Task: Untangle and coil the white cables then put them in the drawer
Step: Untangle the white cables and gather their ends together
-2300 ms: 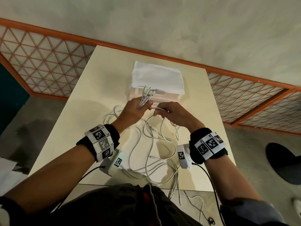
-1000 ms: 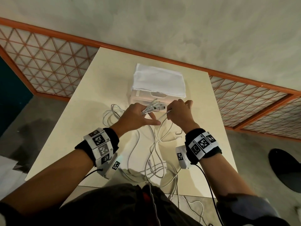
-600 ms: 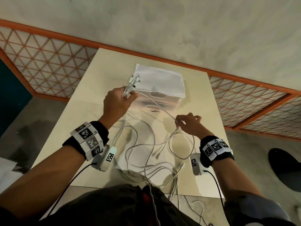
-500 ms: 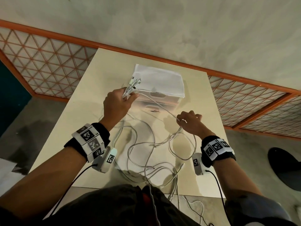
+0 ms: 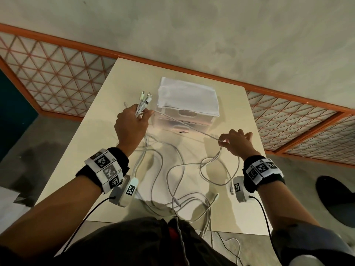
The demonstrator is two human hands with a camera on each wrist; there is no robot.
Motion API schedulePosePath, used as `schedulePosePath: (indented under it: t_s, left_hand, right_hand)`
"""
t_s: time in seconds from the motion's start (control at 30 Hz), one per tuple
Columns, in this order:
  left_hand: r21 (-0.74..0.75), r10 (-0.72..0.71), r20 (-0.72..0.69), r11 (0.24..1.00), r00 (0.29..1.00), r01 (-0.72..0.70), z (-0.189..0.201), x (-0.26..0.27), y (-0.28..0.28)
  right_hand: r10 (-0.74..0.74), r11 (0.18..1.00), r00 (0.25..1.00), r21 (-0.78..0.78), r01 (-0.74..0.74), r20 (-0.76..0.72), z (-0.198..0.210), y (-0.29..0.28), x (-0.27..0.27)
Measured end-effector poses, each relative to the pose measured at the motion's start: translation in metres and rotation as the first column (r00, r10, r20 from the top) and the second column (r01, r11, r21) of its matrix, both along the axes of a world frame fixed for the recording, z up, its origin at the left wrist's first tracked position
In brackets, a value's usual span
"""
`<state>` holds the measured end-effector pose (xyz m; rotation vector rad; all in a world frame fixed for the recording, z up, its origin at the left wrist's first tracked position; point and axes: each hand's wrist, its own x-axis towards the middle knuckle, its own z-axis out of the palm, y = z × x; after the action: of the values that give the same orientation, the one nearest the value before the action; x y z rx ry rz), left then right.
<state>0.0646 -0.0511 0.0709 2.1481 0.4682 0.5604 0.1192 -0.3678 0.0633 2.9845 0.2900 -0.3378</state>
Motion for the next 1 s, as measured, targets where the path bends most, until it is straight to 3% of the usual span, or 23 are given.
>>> schedulePosePath:
  t_s: [0.13, 0.17, 0.33, 0.43, 0.5, 0.6, 0.67, 0.77, 0.83, 0.9, 1.0]
  left_hand:
    - [-0.031, -0.063, -0.241, 0.998, 0.968, 0.057, -0.007, 0.005, 0.005]
    - [-0.063, -0.108, -0.241, 0.993, 0.965, 0.096, -0.007, 0.005, 0.004]
    - [-0.123, -0.191, 0.060, 0.973, 0.980, 0.197, -0.004, -0.003, -0.018]
    - [-0.226, -0.279, 0.102, 0.928, 0.955, 0.296, -0.001, -0.004, -0.024]
    - [-0.225, -0.424, 0.063, 0.876, 0.903, 0.427, -0.002, -0.005, -0.029]
    - [-0.167, -0.550, -0.076, 0.829, 0.831, 0.534, -0.010, -0.005, -0.039]
    - [-0.173, -0.535, -0.110, 0.840, 0.837, 0.514, -0.016, -0.005, -0.040]
    - [-0.169, -0.497, -0.029, 0.858, 0.867, 0.486, -0.017, -0.006, -0.034]
    - [-0.151, -0.452, 0.054, 0.878, 0.891, 0.454, -0.015, -0.006, -0.026]
    - [-0.147, -0.391, 0.116, 0.902, 0.913, 0.405, -0.012, -0.004, -0.016]
    - [-0.147, -0.348, 0.126, 0.920, 0.929, 0.365, -0.006, -0.003, -0.003]
  right_hand:
    - [0.098, 0.972, 0.992, 0.204, -0.112, 0.082, 0.011, 0.014, 0.000]
    - [0.130, 0.966, 0.989, 0.217, -0.143, 0.073, 0.016, 0.021, -0.001]
    - [0.113, 0.992, 0.992, 0.066, -0.109, -0.063, 0.035, 0.060, -0.004]
    - [0.097, 0.995, 0.994, 0.010, -0.097, -0.055, 0.039, 0.072, -0.008]
    - [0.112, 0.979, 0.991, 0.182, -0.096, -0.077, 0.039, 0.078, -0.010]
    - [0.140, 0.773, 0.978, 0.634, -0.009, -0.157, 0.042, 0.087, -0.013]
    - [0.152, 0.698, 0.977, 0.716, 0.001, -0.150, 0.046, 0.088, -0.014]
    - [0.106, 0.628, 0.984, 0.777, 0.047, -0.145, 0.043, 0.073, -0.008]
    - [0.003, 0.654, 0.994, 0.753, 0.078, -0.105, 0.033, 0.050, 0.001]
    - [-0.132, 0.733, 0.991, 0.669, 0.120, -0.033, 0.019, 0.023, 0.006]
    - [-0.328, 0.810, 0.944, 0.522, 0.268, 0.024, -0.002, -0.010, 0.004]
